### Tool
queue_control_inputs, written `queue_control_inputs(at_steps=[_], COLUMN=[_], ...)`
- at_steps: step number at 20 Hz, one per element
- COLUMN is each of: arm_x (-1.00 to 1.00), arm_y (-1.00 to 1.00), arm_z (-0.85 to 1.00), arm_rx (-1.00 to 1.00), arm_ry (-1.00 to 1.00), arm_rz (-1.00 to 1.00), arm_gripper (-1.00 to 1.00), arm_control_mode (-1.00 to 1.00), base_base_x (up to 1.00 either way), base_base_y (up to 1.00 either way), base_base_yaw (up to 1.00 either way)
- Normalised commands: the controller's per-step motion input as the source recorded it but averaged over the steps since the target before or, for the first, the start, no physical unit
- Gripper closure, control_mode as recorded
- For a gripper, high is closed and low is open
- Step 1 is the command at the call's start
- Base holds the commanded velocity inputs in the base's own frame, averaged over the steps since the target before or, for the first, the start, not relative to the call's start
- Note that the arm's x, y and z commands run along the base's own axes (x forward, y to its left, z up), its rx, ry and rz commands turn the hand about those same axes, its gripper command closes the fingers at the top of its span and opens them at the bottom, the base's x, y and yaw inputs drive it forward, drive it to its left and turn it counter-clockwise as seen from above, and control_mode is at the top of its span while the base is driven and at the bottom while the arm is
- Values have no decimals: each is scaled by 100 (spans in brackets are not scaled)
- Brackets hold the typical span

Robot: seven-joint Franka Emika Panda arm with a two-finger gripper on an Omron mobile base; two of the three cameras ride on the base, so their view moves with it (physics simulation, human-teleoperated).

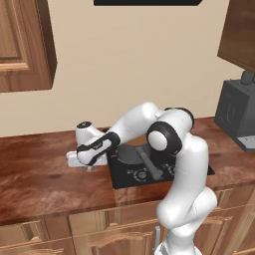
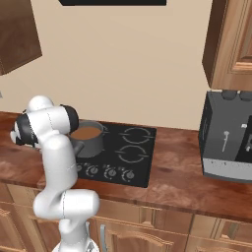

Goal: Pick up the sugar cube(s) and place them in the saucepan with hot chocolate.

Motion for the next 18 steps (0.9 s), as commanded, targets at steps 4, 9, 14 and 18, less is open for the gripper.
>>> queue_control_inputs(at_steps=[4,9,14,18], arm_x=[0,-5,-17,-29], arm_y=[0,-7,-42,-47], arm_z=[0,9,74,100], arm_rx=[0,0,0,2], arm_ry=[0,-2,-8,-8], arm_rz=[0,0,0,0], arm_gripper=[100,100,100,100], arm_control_mode=[-100,-100,-100,-100], base_base_x=[0,0,0,0], base_base_y=[0,0,0,0], base_base_yaw=[0,0,0,0])
